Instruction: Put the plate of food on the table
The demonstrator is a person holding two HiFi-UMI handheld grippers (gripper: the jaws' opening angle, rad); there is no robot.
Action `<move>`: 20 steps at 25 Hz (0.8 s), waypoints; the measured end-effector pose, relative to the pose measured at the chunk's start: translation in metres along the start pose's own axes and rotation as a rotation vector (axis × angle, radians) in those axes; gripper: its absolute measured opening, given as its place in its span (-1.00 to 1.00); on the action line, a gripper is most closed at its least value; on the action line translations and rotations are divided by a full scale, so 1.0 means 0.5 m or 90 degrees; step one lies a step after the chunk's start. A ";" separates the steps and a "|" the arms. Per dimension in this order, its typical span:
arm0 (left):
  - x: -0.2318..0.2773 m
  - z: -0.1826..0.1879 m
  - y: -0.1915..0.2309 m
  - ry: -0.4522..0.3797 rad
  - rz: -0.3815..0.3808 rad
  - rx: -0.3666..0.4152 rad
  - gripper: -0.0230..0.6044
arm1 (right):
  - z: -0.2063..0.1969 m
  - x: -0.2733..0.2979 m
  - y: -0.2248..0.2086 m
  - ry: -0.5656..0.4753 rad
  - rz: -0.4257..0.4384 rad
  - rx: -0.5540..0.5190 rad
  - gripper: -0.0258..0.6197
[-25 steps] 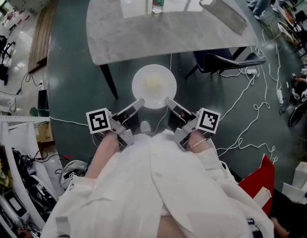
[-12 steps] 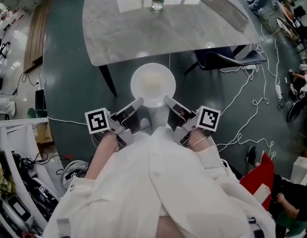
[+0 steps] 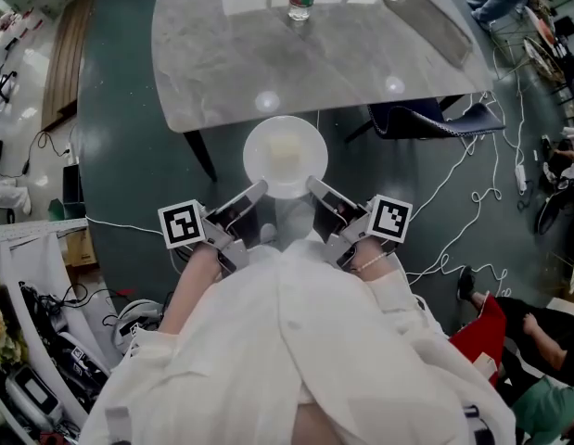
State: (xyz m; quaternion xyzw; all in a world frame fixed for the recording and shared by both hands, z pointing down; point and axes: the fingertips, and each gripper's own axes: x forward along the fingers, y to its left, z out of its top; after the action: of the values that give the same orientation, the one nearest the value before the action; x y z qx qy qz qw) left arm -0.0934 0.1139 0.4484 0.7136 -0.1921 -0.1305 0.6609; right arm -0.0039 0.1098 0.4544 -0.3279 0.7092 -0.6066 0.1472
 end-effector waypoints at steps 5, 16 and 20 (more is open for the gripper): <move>0.029 0.043 0.003 -0.010 -0.006 0.009 -0.84 | 0.047 0.031 -0.007 0.009 0.005 -0.009 -0.87; 0.168 0.235 -0.017 -0.040 -0.004 0.011 -0.84 | 0.263 0.153 -0.001 0.046 0.002 -0.024 -0.87; 0.230 0.278 -0.027 -0.036 -0.009 0.012 -0.84 | 0.339 0.169 -0.003 0.041 0.003 -0.032 -0.87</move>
State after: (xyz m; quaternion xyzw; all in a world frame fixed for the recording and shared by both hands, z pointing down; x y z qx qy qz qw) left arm -0.0505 -0.0608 0.4297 0.7169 -0.2069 -0.1537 0.6478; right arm 0.0367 -0.0743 0.4343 -0.3098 0.7293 -0.5986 0.1176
